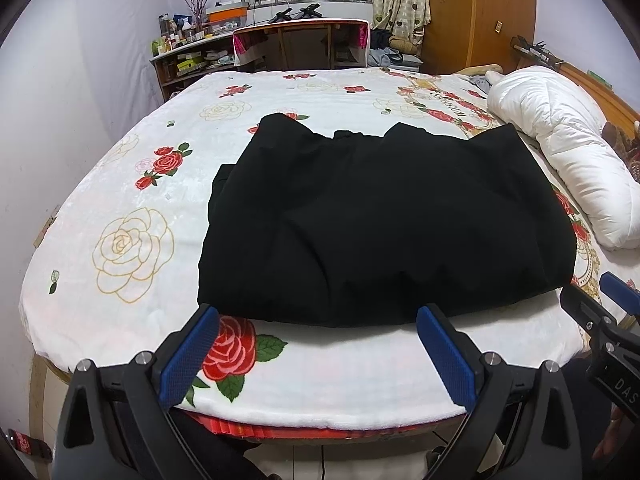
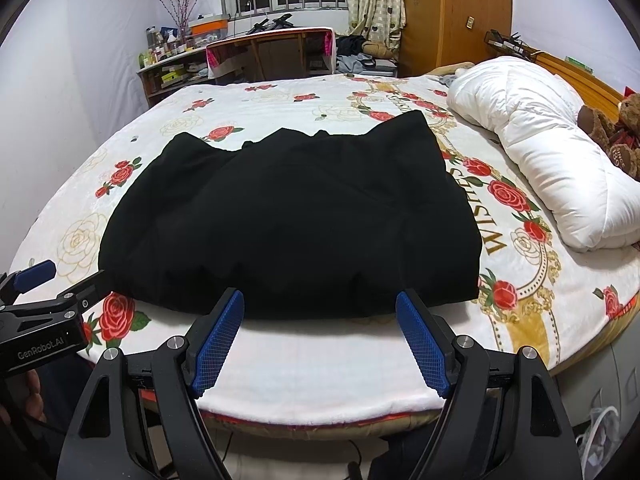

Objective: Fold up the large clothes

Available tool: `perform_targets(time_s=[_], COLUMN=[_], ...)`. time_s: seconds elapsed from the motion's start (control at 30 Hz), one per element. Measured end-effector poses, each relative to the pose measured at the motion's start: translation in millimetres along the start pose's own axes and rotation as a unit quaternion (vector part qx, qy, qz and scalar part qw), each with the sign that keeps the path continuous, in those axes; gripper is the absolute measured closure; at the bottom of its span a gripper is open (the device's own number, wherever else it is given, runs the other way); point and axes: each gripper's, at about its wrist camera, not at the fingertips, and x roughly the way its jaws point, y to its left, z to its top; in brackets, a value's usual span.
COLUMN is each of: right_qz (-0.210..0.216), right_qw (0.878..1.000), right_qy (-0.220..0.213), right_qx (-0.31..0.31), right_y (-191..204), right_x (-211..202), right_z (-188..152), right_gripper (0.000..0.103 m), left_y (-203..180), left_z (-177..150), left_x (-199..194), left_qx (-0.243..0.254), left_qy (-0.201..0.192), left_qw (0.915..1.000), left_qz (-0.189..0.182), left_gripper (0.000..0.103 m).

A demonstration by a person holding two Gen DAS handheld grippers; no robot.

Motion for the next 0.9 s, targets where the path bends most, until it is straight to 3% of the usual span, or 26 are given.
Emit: perform_targets(time_s=[0.9], right_qz=[0.002], right_qw=[1.000], right_qy=[-0.001], right_qx=[0.000], right_y=[-0.4], right_x=[-0.5], right_z=[-0.2], right_gripper=[0.025], left_y=[4.5], left_z=[-1.2], left_x=[-2.5], left_qx=[0.000], left_qy=[0.004], left_qw=[1.0000], left_qz=[0.001], left_gripper=[0.003])
